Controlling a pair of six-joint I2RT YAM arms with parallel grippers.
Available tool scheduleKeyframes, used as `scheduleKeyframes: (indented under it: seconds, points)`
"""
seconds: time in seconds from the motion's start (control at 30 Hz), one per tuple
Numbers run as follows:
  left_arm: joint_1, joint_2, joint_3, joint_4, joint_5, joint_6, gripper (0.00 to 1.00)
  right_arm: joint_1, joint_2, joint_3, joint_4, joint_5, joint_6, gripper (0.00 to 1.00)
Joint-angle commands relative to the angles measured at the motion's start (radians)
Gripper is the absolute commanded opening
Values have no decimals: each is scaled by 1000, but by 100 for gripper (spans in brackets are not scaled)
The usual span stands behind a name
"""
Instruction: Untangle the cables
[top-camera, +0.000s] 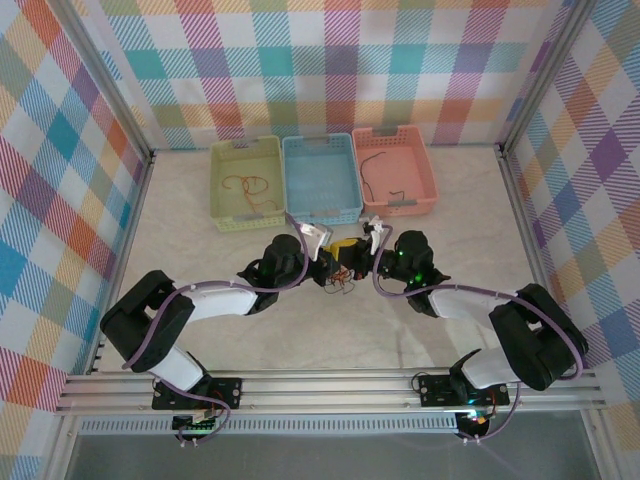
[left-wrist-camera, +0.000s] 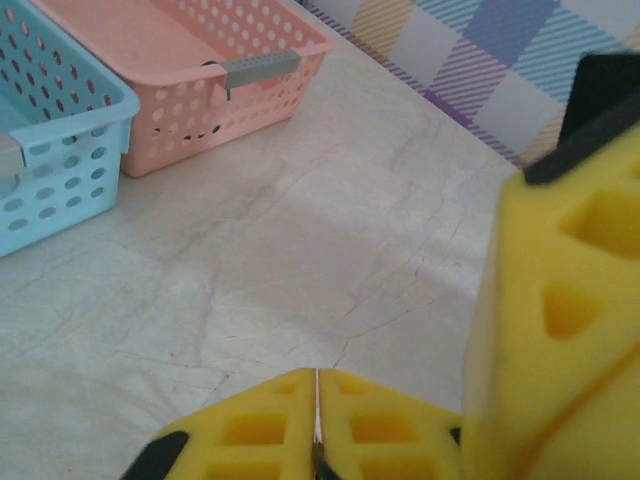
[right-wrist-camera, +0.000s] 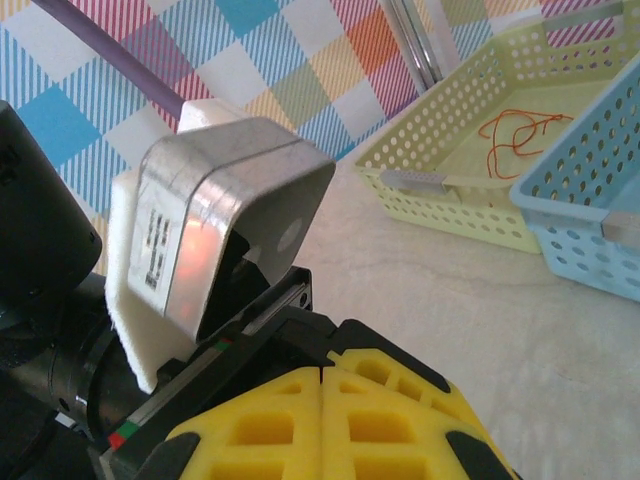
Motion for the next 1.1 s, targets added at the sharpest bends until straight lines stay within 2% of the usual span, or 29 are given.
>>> scheduleKeyframes:
  seconds: [0.0,0.03,0.1,0.13,0.23,0.37,0.6,0.73,1.07]
  points:
    - [-8,-51,-13,64,-39,-6,0,10,9,27,-23,-31,-8,0]
    - [-8,-66,-18,56,-58,-12,0,10,7,27,-34,-26,-10,4]
    - [-7,-99,-26,28,-89,-19,0,10,-4,30,-48,-8,-21,31]
    - [-8,-119,-31,14,-103,-24,0,10,-14,22,-44,2,-32,39]
    - [-7,-182,-43,-24,-144,-41,0,10,-50,-12,-17,46,-70,50]
    - [-8,-268,-49,-92,-156,-77,0,12,-87,-37,-14,66,-124,51]
    - [-9,-394,-34,-203,-162,-129,0,35,-55,-33,12,-42,-227,48]
    - [-10,-406,-11,-259,-113,-144,0,58,-36,-28,17,-37,-270,49]
    - [-19,-385,3,-252,-23,-171,0,95,-10,-22,41,-58,-316,49]
